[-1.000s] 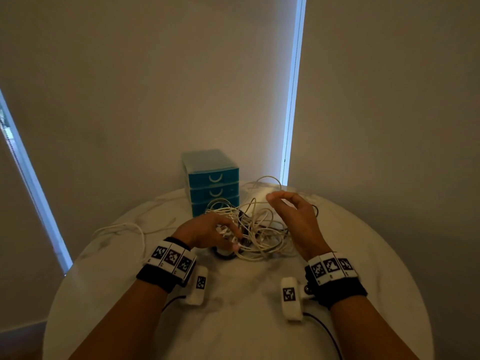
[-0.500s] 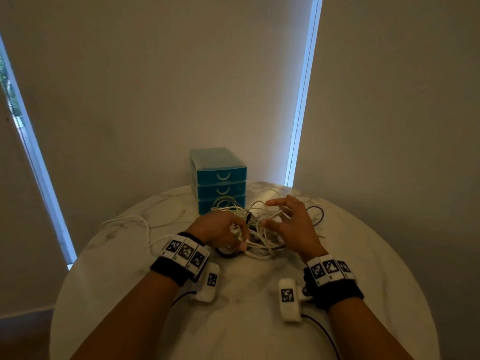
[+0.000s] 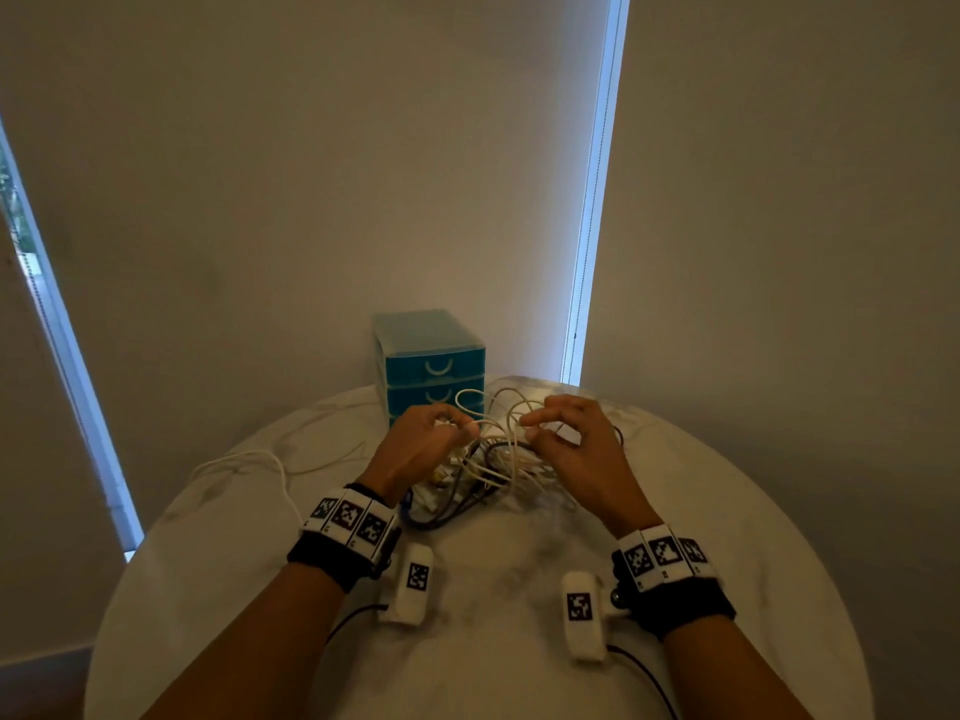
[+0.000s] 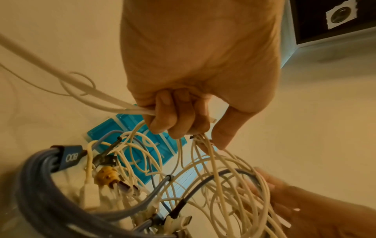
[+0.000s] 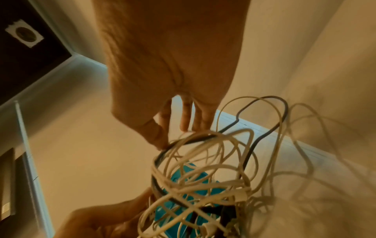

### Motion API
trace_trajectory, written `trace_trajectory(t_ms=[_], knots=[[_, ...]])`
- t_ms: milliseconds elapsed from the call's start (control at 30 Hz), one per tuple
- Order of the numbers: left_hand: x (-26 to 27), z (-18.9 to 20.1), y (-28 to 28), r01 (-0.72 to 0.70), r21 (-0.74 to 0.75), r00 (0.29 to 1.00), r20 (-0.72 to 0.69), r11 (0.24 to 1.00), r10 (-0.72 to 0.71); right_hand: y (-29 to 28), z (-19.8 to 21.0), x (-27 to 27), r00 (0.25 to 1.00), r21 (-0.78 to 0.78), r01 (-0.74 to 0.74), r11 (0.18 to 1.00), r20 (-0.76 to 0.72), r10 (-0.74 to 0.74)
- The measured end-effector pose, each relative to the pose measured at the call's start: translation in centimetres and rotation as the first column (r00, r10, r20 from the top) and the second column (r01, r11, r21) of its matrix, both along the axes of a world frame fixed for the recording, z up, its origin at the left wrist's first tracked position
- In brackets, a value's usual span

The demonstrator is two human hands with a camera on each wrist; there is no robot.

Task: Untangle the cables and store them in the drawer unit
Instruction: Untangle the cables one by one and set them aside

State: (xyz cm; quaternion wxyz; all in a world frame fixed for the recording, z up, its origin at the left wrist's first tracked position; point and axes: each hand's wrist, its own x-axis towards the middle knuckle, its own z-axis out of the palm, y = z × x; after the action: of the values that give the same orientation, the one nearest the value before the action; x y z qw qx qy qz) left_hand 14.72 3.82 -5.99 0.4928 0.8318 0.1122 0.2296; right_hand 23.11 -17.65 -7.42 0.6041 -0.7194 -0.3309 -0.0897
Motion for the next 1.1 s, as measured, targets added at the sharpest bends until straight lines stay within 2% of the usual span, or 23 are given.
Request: trace_trajectory(t_ms=[67, 133, 200, 267, 367, 500, 533, 633, 733, 800, 900, 1000, 1033, 1100], knots=[[0.2, -0.1, 0.0, 0.007, -0.003, 1.000, -0.010, 1.000, -0.007, -0.3, 0.1, 0.1, 0.998, -0.097, -0.029, 0.995, -0.062, 0.023], [0.1, -0.1, -0.1, 0.005, -0.007, 1.000, -0.014, 1.000, -0.005, -0.4, 0.2, 0.0, 0.991, -0.123, -0.072, 0.990, -0.119, 0.057], [0.0, -0.2, 0.0, 0.016, -0.006, 1.000, -0.010, 1.000, -0.017, -0.3, 0.2, -0.2, 0.995, -0.145, -0.063, 0.987, -0.081, 0.052], [-0.2, -0.1, 0.0, 0.046, 0.001, 0.999, -0.017, 0.999, -0.046, -0.3, 0.4, -0.3, 0.999, -0.141, -0.018, 0.990, -0.052, 0.010], [-0.4, 0.4, -0.5, 0.108, -0.051, 0.994, -0.025, 0.993, -0.109, -0.2, 0.5, -0.4, 0.993, -0.100, -0.029, 0.995, -0.115, 0.017], [-0.3, 0.2, -1.6, 0.084, 0.099, 0.996, -0.029, 0.992, -0.082, 0.9, 0.0, -1.1, 0.999, -0.158, -0.047, 0.986, -0.012, 0.045], [-0.3, 0.1, -1.7, 0.079, 0.101, 0.997, -0.018, 0.992, -0.078, 1.1, 0.1, -1.3, 0.997, -0.145, -0.071, 0.987, -0.043, 0.066], [-0.2, 0.1, -1.1, 0.023, 0.056, 1.000, 0.018, 0.998, -0.024, 1.2, 0.9, -1.7, 0.957, 0.029, -0.117, 0.993, -0.263, 0.121], [-0.2, 0.1, -0.5, -0.012, 0.046, 0.999, 0.048, 0.999, 0.010, 1.1, 0.7, -1.6, 0.983, -0.031, -0.026, 0.999, -0.185, 0.020], [-0.2, -0.3, 0.0, -0.046, 0.060, 0.998, 0.054, 0.997, 0.042, 1.1, 0.8, -1.6, 0.980, -0.040, -0.009, 0.999, -0.200, 0.001], [-0.1, -0.8, 1.7, -0.104, 0.031, 0.995, 0.010, 0.994, 0.104, 0.7, 1.2, -1.3, 0.949, 0.091, -0.079, 0.993, -0.297, 0.103], [-0.3, -0.5, 2.3, -0.273, 0.015, 0.961, -0.049, 0.962, 0.273, 0.5, 1.3, -0.9, 0.921, 0.200, -0.078, 0.977, -0.362, 0.147], [-0.4, -0.2, 2.1, -0.295, -0.024, 0.955, -0.010, 0.955, 0.295, 0.6, 1.3, -1.0, 0.915, 0.212, -0.077, 0.974, -0.373, 0.154], [-0.7, 0.9, 0.9, -0.186, -0.140, 0.964, 0.167, 0.973, 0.208, 0.8, 1.2, -1.1, 0.911, 0.217, -0.082, 0.973, -0.379, 0.161]])
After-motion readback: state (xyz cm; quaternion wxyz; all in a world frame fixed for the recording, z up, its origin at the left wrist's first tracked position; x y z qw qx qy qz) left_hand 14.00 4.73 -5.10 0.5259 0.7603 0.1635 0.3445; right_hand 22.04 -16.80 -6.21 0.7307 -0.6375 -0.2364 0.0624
